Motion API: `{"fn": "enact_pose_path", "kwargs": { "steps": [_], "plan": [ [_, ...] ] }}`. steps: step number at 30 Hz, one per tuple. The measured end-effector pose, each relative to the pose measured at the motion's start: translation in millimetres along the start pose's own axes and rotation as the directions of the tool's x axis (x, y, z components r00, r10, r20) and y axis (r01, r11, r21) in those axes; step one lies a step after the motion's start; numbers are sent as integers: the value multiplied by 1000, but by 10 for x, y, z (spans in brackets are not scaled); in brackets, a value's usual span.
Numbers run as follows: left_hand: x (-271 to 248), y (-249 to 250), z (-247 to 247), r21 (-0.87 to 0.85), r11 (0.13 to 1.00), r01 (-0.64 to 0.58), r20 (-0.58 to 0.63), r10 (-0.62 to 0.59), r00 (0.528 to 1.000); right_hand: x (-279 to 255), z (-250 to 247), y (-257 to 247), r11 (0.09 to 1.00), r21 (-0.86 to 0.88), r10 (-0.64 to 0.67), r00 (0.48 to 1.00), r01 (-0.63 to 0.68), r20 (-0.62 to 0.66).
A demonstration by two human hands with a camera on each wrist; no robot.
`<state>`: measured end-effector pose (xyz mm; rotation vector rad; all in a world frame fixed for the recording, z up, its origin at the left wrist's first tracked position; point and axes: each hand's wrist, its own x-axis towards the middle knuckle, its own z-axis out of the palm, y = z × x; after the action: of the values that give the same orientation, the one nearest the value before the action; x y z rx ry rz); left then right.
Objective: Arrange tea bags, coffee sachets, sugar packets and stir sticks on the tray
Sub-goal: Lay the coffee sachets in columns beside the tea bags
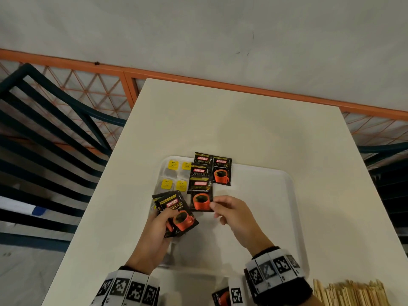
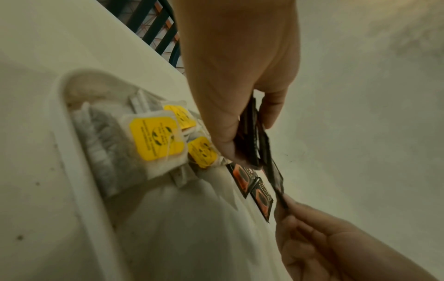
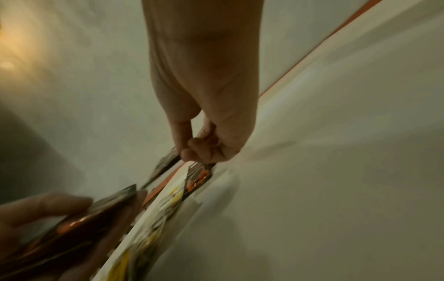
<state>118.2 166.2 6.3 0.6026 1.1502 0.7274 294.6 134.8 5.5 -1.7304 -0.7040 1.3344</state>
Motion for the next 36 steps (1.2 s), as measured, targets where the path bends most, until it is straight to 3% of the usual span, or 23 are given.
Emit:
{"fn": "enact_pose_path", "kwargs": {
  "steps": [3,5,16,25,27,29,31,33,36],
  "plan": [
    [-19,-19,2,17,1000,10,7,-10,1000,114,-148,34,999,48,19,978,-10,-206],
    [-26,-38,1,22,1000,16,5,-16,1000,189,-220,40,999,40,27,964,-17,-265],
    [-43,-40,7,37,999,-15,12,14,1000,412,-167,92,986,-164,-47,922,-18,-385],
    [-39,-43,64,58,997,-57,13,57,998,351,-81,72,974,-226,-99,891,-4,-443],
    [-28,-44,68,78,995,-68,17,67,998,284,-45,52,952,-302,-171,899,45,-404],
    [-21,-40,72,101,992,-78,17,77,997,192,3,7,930,-353,-207,944,107,-258],
    [-22,-20,79,114,989,-98,17,97,995,98,47,-31,925,-354,-162,986,138,-38],
    [-14,-3,73,107,987,-119,12,119,993,25,65,-61,939,-315,-105,987,138,120],
    [2,6,45,95,987,-127,-2,128,992,-5,68,-71,964,-249,-49,982,95,182]
  ]
}}
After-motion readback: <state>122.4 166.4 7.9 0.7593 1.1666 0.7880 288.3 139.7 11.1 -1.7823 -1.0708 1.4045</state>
